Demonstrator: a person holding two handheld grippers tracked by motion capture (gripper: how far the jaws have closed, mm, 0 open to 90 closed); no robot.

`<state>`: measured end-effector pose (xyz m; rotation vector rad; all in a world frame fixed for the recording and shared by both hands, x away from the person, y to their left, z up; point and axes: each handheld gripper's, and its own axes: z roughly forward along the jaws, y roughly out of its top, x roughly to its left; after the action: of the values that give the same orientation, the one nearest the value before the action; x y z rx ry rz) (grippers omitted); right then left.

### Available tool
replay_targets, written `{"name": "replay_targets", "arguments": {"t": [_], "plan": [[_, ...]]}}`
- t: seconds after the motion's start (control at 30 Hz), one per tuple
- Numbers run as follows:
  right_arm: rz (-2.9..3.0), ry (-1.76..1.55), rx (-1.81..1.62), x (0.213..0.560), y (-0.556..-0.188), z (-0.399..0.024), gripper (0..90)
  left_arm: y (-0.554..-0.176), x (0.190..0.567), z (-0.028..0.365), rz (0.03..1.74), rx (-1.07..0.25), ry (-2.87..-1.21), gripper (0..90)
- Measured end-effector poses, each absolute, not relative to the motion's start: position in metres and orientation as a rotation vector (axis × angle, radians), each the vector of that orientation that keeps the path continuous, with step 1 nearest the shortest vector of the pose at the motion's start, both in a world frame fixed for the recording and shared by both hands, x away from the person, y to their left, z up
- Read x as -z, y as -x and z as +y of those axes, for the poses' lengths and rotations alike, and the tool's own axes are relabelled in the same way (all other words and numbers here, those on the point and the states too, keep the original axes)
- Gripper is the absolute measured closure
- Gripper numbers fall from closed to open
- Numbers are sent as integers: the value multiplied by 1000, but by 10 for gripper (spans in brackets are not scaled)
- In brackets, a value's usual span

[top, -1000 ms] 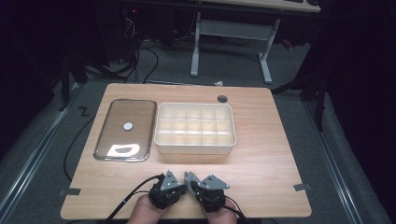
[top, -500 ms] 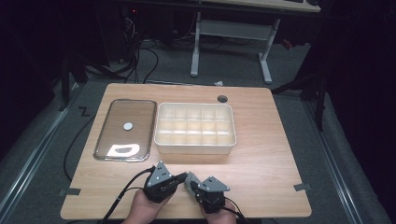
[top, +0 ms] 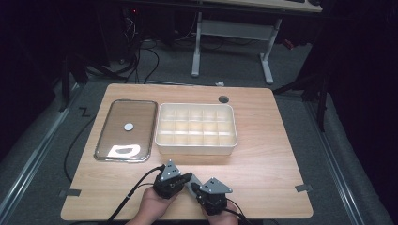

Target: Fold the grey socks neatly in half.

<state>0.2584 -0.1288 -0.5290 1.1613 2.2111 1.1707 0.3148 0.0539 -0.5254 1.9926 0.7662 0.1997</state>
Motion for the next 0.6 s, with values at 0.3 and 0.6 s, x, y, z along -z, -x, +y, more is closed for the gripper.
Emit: {"name": "replay_targets", "arguments": {"t": [0.3, 0.6], "plan": [[2272, -1103, -1153, 519, -243, -129, 900, -314, 530, 56, 737, -231, -1997, 900], [2292, -1108, -1130, 529, -244, -130, 900, -315, 532, 55, 734, -229, -2006, 900]]}}
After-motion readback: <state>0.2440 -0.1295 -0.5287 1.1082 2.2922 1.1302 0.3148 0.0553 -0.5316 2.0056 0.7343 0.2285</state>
